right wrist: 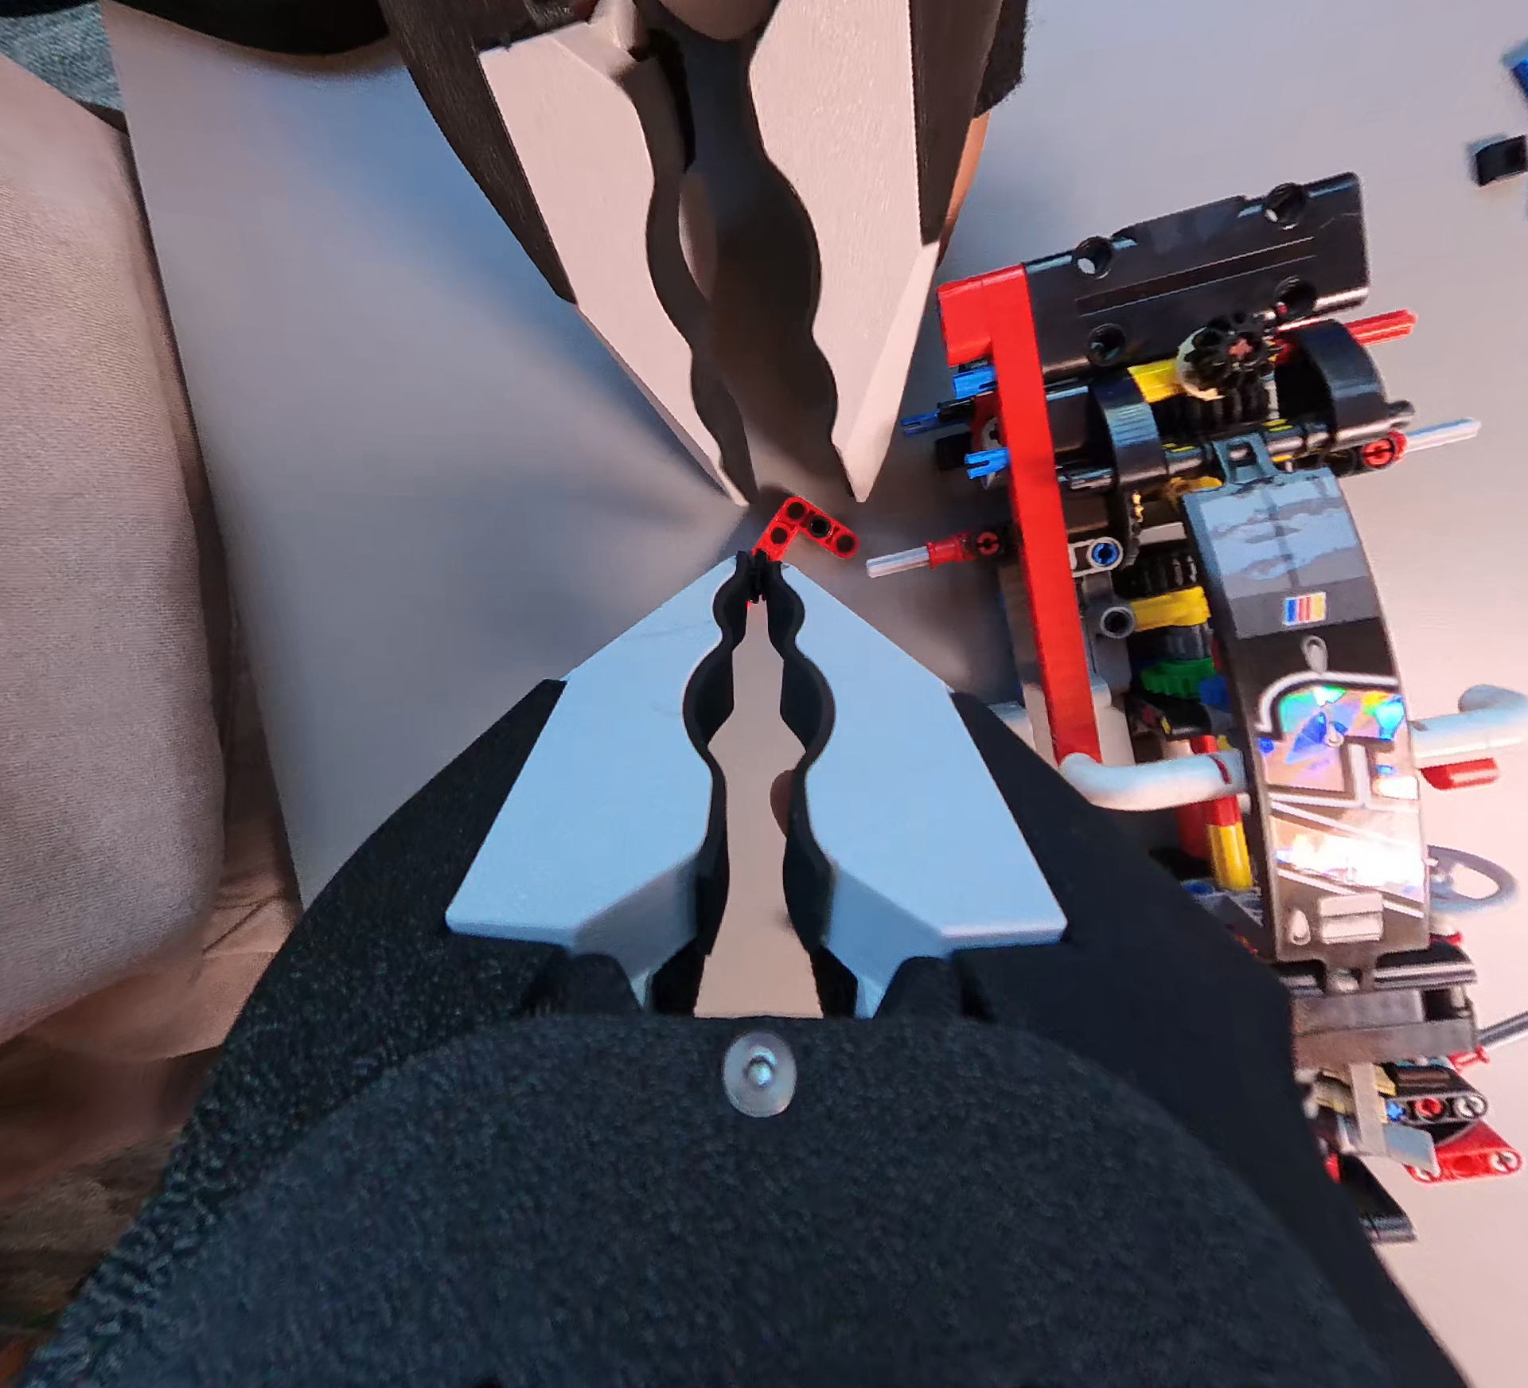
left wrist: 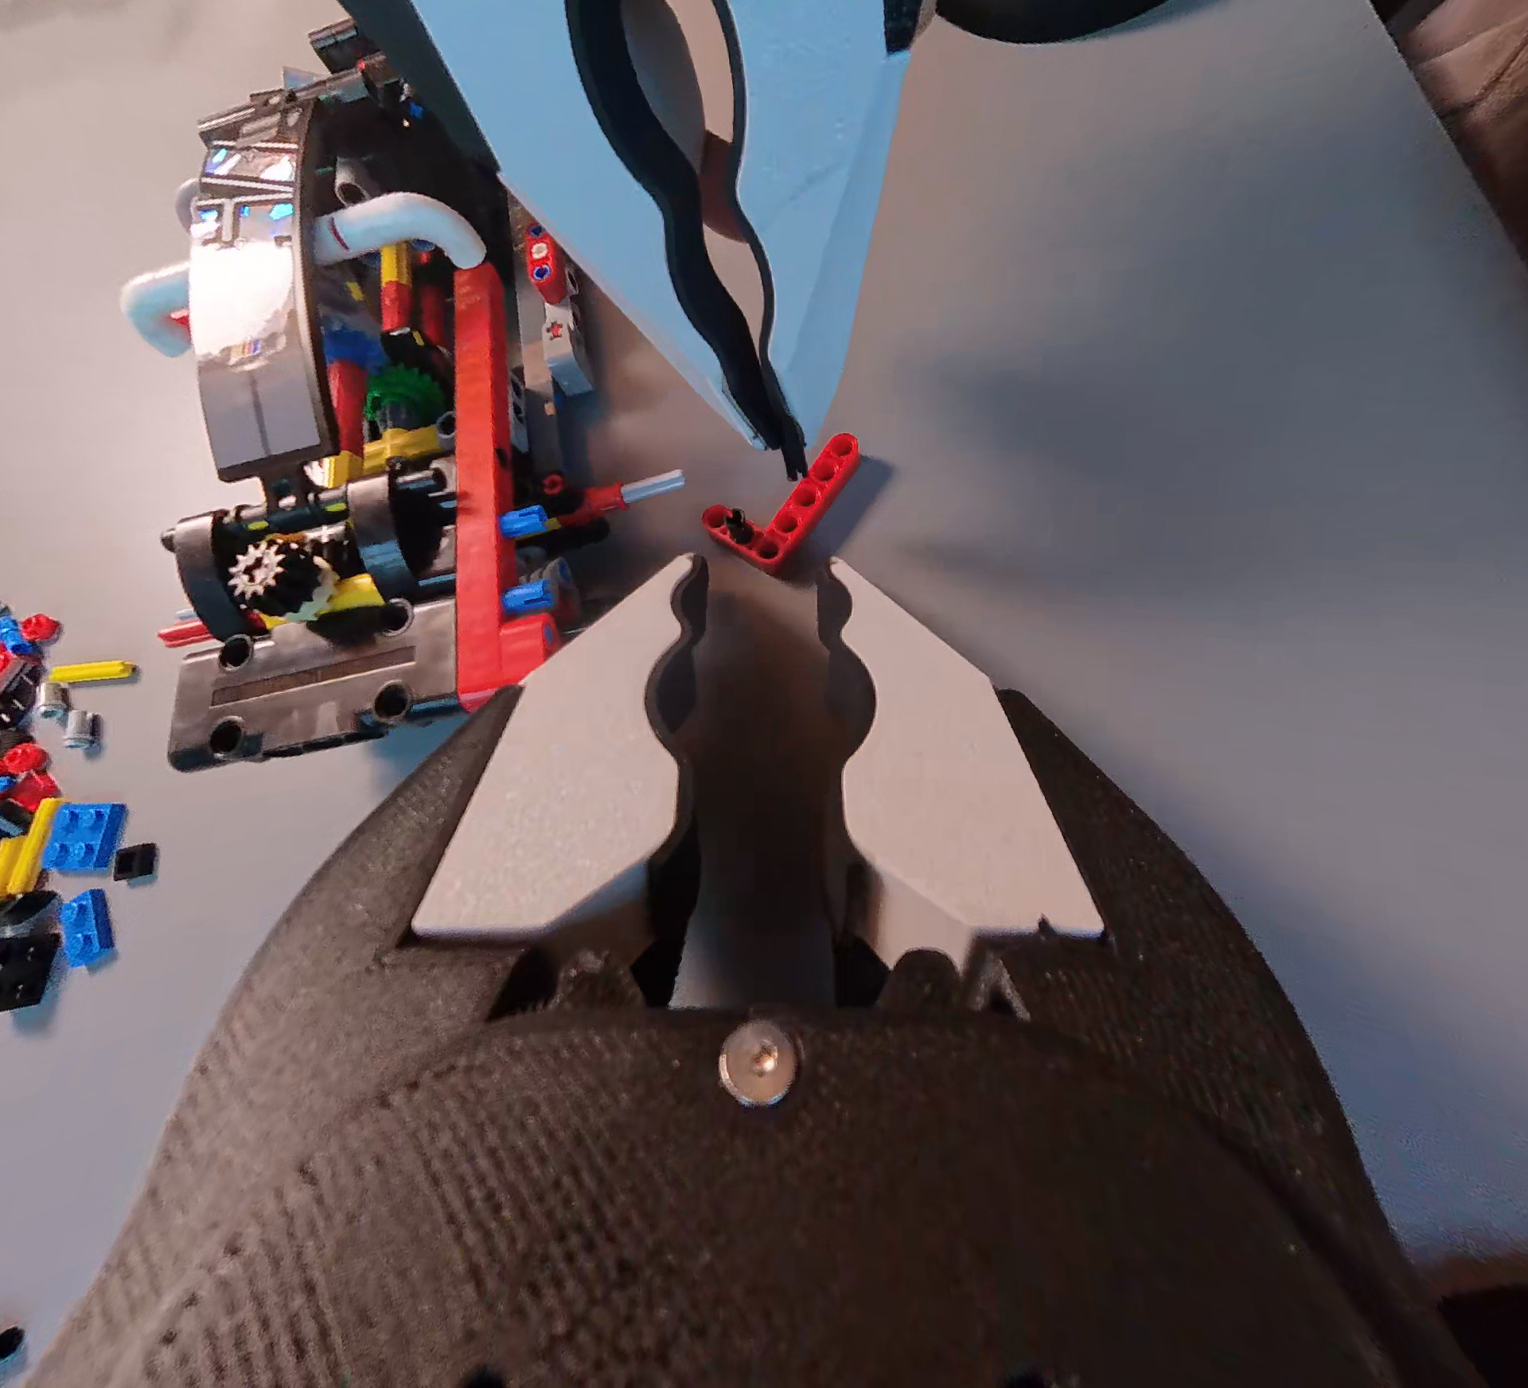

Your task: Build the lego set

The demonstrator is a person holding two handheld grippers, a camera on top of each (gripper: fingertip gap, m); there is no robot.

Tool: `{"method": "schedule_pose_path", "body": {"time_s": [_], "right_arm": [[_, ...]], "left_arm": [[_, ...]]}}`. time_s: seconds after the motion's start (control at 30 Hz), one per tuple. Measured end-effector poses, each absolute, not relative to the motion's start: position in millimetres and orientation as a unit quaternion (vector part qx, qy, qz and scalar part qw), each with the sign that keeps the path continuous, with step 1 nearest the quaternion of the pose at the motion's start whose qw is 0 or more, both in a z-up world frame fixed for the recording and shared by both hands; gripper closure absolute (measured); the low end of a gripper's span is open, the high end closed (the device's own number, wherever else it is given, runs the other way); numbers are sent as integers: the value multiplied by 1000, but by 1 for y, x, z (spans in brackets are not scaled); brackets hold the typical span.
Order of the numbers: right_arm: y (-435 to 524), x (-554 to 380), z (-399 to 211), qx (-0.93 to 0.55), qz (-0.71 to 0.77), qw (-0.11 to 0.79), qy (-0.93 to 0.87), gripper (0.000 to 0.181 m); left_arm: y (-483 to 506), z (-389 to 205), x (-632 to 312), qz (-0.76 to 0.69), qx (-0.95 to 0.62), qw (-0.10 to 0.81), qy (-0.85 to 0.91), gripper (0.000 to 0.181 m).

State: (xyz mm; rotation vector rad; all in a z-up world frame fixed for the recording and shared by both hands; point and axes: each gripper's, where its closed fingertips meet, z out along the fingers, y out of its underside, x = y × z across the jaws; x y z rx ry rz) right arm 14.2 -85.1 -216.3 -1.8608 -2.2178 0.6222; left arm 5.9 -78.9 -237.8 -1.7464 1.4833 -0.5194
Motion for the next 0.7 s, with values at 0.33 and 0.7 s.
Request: {"method": "schedule_pose_path", "body": {"time_s": [0.33, 0.7], "right_arm": [[-83, 16, -228, -628, 176, 76, -754, 180], [-88, 18, -230, -628, 162, 53, -760, 180]], "left_arm": [[-79, -238, 11, -193, -685, 392, 583, 163], [-79, -239, 13, -187, -687, 395, 581, 168]]}}
